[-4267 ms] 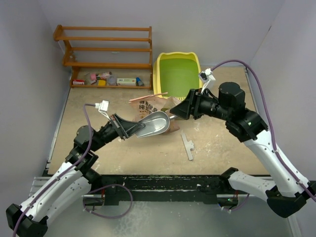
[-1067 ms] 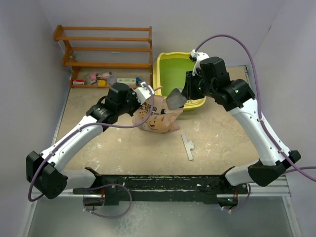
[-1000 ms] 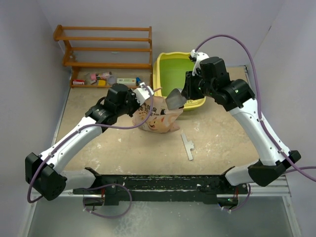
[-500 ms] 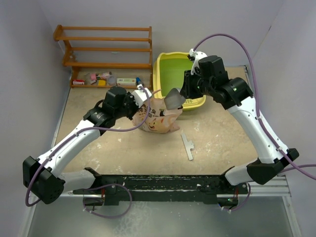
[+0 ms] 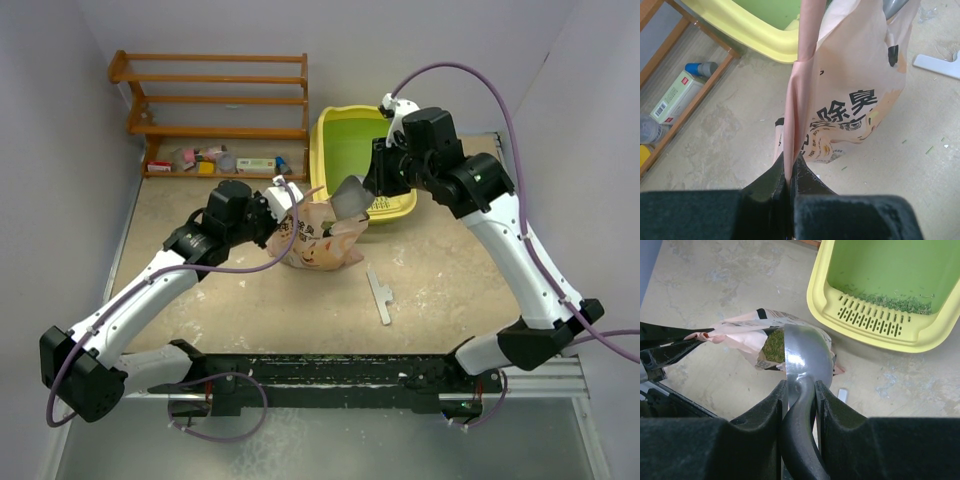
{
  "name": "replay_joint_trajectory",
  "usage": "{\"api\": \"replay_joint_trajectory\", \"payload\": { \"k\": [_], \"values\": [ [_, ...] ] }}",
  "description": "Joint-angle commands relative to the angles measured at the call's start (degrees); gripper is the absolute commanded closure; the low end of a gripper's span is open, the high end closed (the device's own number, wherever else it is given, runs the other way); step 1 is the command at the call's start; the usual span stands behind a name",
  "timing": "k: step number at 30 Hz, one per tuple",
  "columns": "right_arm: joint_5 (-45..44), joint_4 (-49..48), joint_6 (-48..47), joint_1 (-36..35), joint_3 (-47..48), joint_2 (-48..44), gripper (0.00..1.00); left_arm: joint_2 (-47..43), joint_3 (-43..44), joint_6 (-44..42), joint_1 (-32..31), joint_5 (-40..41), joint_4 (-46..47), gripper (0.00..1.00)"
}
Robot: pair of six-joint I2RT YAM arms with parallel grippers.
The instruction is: Fill the litter box with clean litter
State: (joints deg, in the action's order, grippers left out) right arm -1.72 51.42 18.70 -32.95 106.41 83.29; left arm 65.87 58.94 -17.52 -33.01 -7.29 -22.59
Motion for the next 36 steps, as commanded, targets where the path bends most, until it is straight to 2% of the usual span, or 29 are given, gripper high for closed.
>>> {"api": "replay_joint_trajectory", "payload": {
  "k": [1, 5, 10, 15, 20, 25, 36],
  "values": [
    [1.04, -4.89, -0.48, 0.07, -0.07, -1.18, 1.00, -2.44, -0.12, 1.78, 0.24, -1.68, 2.84, 1.00],
    [1.83, -7.78, 0.22, -0.07, -8.07, -4.07, 1.00, -1.98, 0.17, 2.21, 0.23, -2.85, 3.00, 1.00],
    [2.27, -7.82, 0.30, -0.10, -12.51, -6.50, 1.00, -2.24, 0.24, 2.44, 0.23, -2.32, 3.68, 1.00],
    [2.28, -6.33, 0.37, -0.35, -13.51, -6.12, 1.00, -1.54, 2.36, 2.61, 0.23, -4.38, 4.01, 1.00],
    [1.86, -8.78, 1.60, -0.36, -14.90, -4.85, 1.00, 0.09, 6.08, 1.04, 0.23, -7.64, 3.65, 1.00],
    [1.36, -10.68, 2.69, -0.53, -14.43, -3.23, 1.00, 0.02, 7.37, -0.09, 0.24, -7.02, 4.83, 1.00],
    [-2.57, -11.77, 2.36, -2.44, -16.10, 0.90, 1.00, -3.32, 1.86, 1.82, 0.25, -1.91, 11.81, 1.00]
  ]
}}
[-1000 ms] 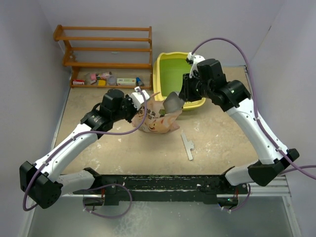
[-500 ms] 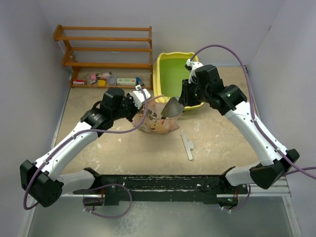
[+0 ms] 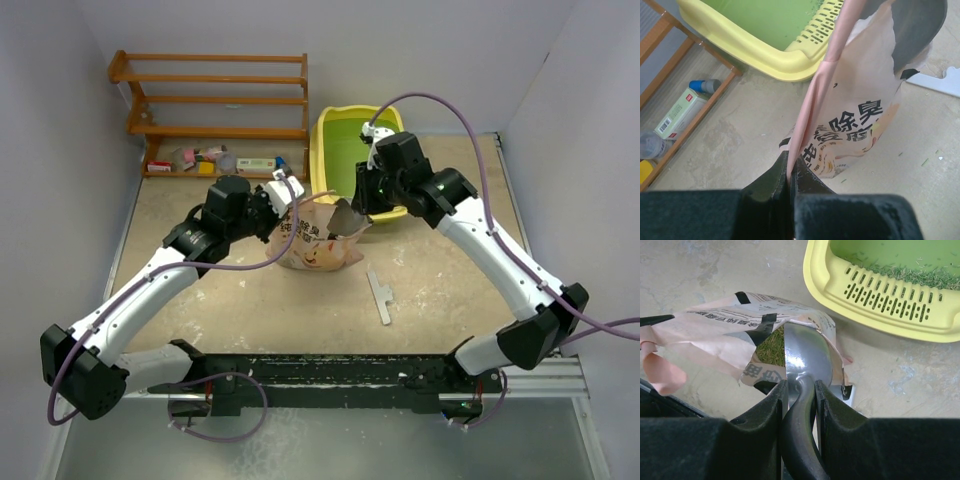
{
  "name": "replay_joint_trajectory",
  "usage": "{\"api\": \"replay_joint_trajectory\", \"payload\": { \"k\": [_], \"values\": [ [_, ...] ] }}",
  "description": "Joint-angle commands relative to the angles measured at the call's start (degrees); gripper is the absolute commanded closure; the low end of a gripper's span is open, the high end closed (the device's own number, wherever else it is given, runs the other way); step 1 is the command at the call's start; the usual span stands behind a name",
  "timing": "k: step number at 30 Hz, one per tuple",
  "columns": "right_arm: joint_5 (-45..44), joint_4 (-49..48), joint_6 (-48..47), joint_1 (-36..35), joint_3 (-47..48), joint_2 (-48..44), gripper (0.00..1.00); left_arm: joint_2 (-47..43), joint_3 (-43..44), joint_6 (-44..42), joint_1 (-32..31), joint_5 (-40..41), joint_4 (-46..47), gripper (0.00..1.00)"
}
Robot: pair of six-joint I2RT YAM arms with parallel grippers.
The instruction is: Fill the litter box with clean litter
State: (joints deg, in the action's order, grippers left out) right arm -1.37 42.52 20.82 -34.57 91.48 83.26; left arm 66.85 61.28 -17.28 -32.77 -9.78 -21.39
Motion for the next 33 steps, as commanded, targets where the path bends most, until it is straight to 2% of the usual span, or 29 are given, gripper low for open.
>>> {"api": "replay_joint_trajectory", "payload": {
  "k": [1, 8, 18, 33],
  "values": [
    [-3.10, -3.22, 0.26, -0.88, -1.72, 1.27, 1.00, -4.79, -0.99, 1.96, 0.02, 0.74, 11.18, 1.00],
    [-4.96, -5.19, 1.43, -1.97, -4.85, 3.70, 1.00, -6.07, -2.11, 4.04, 0.00, 1.07, 12.92, 1.00],
    [-9.59, -8.00, 2.84, -4.03, -9.81, 5.77, 1.00, -3.93, 0.56, 4.35, -0.01, -1.48, 13.41, 1.00],
    [-8.13, -16.85, 7.53, -4.60, -22.58, 7.72, 1.00, -3.73, -0.84, 5.99, -0.01, -2.29, 14.15, 1.00]
  ]
}}
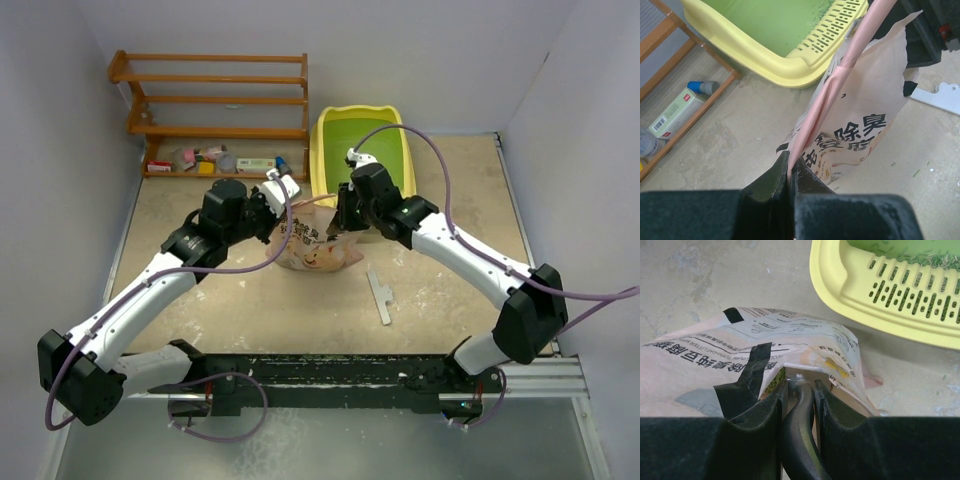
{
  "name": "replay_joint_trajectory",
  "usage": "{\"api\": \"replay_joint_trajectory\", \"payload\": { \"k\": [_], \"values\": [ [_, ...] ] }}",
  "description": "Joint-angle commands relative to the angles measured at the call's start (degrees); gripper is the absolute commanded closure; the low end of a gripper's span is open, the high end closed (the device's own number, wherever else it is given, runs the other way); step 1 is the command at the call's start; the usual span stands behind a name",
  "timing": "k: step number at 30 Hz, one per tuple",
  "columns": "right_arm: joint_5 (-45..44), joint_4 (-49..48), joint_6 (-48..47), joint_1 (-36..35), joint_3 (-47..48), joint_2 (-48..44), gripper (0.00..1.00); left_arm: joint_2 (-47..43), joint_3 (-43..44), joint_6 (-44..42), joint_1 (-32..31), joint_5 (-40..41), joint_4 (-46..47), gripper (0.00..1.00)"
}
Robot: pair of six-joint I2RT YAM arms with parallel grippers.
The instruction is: Fill the litter box with clean litter
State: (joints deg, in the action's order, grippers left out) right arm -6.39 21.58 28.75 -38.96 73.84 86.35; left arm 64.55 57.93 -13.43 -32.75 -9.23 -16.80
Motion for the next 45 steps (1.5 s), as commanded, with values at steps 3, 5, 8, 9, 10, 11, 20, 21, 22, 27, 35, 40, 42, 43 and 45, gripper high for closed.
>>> {"api": "replay_joint_trajectory", "payload": {
  "k": [3, 5, 8, 9, 10, 11, 20, 21, 22, 27, 35, 40, 42, 43, 45],
  "values": [
    [-2.11, 2.51, -0.04, -0.40, -6.16, 6.33, 1.00, -1.20, 2.42, 2.33, 0.01, -3.19, 9.50, 1.00],
    [-1.37, 1.49, 0.30, -0.77, -6.77, 7.59, 1.00, -1.10, 2.38, 2.51, -0.03, -3.32, 9.57, 1.00],
    [-0.29, -0.01, 1.02, -1.49, -7.82, 9.05, 1.00, -0.97, 2.45, 2.45, -0.02, -3.33, 9.74, 1.00],
    [0.02, -0.51, 1.30, -1.74, -8.10, 9.36, 1.00, -0.86, 2.58, 2.44, 0.03, -3.33, 9.81, 1.00],
    [0.36, -0.98, 1.60, -1.92, -8.39, 9.71, 1.00, -0.77, 2.73, 2.38, -0.02, -3.37, 9.84, 1.00],
    [0.75, -1.35, 1.91, -2.20, -8.63, 9.97, 1.00, -0.68, 2.92, 2.38, -0.03, -3.41, 9.85, 1.00],
    [4.51, -3.88, 4.61, -4.72, -11.73, 8.87, 1.00, 0.07, 3.89, 2.46, 0.01, -3.08, 10.38, 1.00],
    [5.07, -4.22, 5.01, -4.95, -12.24, 8.43, 1.00, 0.19, 3.69, 2.43, -0.03, -2.99, 10.36, 1.00],
    [5.81, -4.59, 5.48, -5.12, -12.68, 8.02, 1.00, 0.22, 3.34, 2.37, -0.03, -2.92, 10.49, 1.00],
    [9.80, -7.20, 8.00, -5.45, -15.11, 5.77, 1.00, 0.13, 1.77, 2.58, -0.03, -2.39, 10.90, 1.00],
    [12.91, -8.87, 9.70, -5.59, -15.68, 5.53, 1.00, 0.32, 0.57, 2.92, -0.01, -2.49, 10.71, 1.00],
    [16.92, -14.38, 12.28, -5.57, -18.88, 5.59, 1.00, 0.16, -0.75, 3.07, -0.03, -2.63, 10.69, 1.00],
    [19.36, -17.18, 13.75, -5.51, -20.20, 5.38, 1.00, -0.07, -1.25, 3.00, -0.03, -2.63, 10.62, 1.00],
    [20.50, -18.63, 14.61, -5.59, -20.72, 5.21, 1.00, -0.12, -1.46, 3.04, -0.03, -2.63, 10.55, 1.00],
    [21.18, -21.28, 15.90, -5.58, -21.35, 4.43, 1.00, -0.45, -1.79, 3.00, -0.03, -2.48, 10.41, 1.00]
  ]
}}
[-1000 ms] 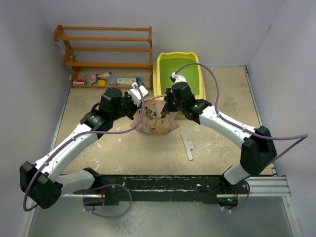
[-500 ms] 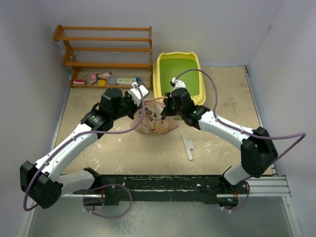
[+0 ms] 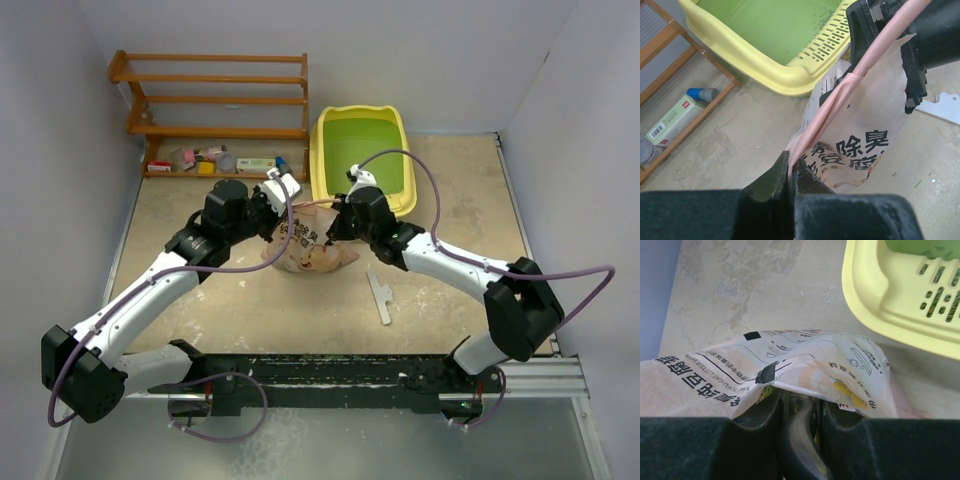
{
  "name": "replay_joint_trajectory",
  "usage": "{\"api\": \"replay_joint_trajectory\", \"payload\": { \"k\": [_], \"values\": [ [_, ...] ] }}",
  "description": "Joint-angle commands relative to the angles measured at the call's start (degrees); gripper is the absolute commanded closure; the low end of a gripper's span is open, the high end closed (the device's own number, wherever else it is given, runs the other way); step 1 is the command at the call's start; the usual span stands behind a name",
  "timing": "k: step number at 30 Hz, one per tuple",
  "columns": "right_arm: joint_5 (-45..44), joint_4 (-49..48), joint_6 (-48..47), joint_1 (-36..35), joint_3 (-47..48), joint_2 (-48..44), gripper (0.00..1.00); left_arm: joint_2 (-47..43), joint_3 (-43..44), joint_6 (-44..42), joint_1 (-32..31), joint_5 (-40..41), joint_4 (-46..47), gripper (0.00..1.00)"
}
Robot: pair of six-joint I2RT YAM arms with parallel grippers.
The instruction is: Fill the litter box with clean litter
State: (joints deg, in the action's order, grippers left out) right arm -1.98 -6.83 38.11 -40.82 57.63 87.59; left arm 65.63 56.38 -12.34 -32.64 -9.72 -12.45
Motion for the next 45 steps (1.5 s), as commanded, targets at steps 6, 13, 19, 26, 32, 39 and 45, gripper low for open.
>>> {"api": "replay_joint_trajectory", "payload": {
  "k": [6, 13, 19, 26, 32, 39, 45],
  "values": [
    [20.39, 2.71, 10.40, -3.68, -6.64, -0.24, 1.00, -2.16, -1.02, 1.77, -0.13, -1.67, 5.39, 1.00],
    [21.19, -2.38, 14.10, -3.68, -8.16, -1.78, 1.00, -3.10, -2.53, 1.91, -0.14, -1.30, 5.15, 1.00],
    [20.69, -8.90, 18.15, -3.60, -10.67, -2.36, 1.00, -4.47, -3.12, 1.90, -0.14, -0.71, 4.48, 1.00],
    [18.60, -15.53, 22.20, -3.39, -13.20, -4.17, 1.00, -6.07, -2.26, 1.51, -0.13, -0.45, 3.74, 1.00],
    [18.88, -15.66, 23.07, -2.34, -12.84, -6.99, 1.00, -7.23, -1.28, 0.51, -0.13, 1.07, 1.99, 1.00],
    [18.08, -10.59, 21.88, -0.05, -11.96, -11.64, 1.00, -9.06, -2.67, 0.51, -0.10, 2.83, 0.94, 1.00],
    [19.98, -10.10, 21.89, 3.91, -13.57, -15.01, 1.00, -11.27, -4.13, 2.17, -0.14, 1.57, 1.13, 0.96]
  ]
}}
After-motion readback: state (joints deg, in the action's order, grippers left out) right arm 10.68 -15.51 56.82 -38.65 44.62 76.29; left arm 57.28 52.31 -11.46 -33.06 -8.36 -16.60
